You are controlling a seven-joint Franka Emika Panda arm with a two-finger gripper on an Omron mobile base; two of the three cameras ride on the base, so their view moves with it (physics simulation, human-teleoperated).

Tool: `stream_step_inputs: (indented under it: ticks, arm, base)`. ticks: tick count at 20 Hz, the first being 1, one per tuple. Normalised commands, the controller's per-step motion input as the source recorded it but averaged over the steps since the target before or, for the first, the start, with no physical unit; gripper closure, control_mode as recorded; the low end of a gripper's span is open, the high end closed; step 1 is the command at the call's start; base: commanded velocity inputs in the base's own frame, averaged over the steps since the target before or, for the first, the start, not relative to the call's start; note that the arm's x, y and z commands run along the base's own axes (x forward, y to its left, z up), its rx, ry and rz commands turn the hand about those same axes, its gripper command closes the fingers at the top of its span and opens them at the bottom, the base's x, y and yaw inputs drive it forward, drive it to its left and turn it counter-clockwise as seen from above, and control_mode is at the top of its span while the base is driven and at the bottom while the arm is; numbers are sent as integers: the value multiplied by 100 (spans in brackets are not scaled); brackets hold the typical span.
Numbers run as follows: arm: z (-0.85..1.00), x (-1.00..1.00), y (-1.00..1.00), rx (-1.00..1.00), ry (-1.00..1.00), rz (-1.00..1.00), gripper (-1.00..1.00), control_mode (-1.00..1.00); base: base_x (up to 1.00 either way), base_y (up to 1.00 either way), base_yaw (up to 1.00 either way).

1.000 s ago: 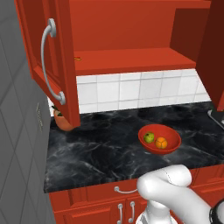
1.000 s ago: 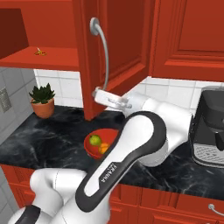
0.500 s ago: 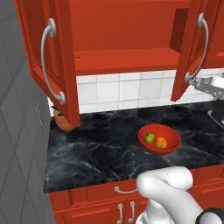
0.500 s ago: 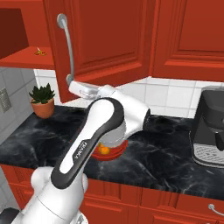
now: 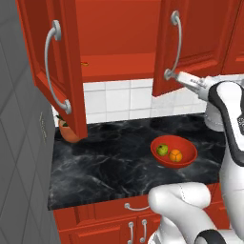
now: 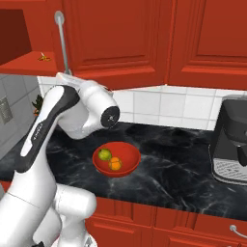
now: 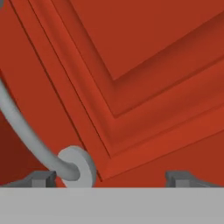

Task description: Open the cabinet. Pick the orange and pear from the cabinet and place them into the bowl. Then close the cabinet.

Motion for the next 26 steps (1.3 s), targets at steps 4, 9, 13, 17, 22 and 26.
stream_step_inputs:
  ticks: [4, 9, 13, 17, 22, 26]
  arm:
    - [-6, 100, 40, -11, 15, -23, -100, -100]
    - [-8, 100, 36, -11, 10, -21, -100, -100]
    - [-18, 97, 31, -11, 0, -18, -100, -100]
    - [-8, 66, 32, -7, 0, -16, -100, -100]
    - [-1, 51, 35, -5, 4, -15, -100, -100]
    - [63, -87, 3, 0, 15, -6, -100, -100]
  base:
    - [0, 0, 0]
    - [0, 0, 0]
    - [0, 0, 0]
    - [0, 0, 0]
    - [0, 0, 0]
    - [0, 0, 0]
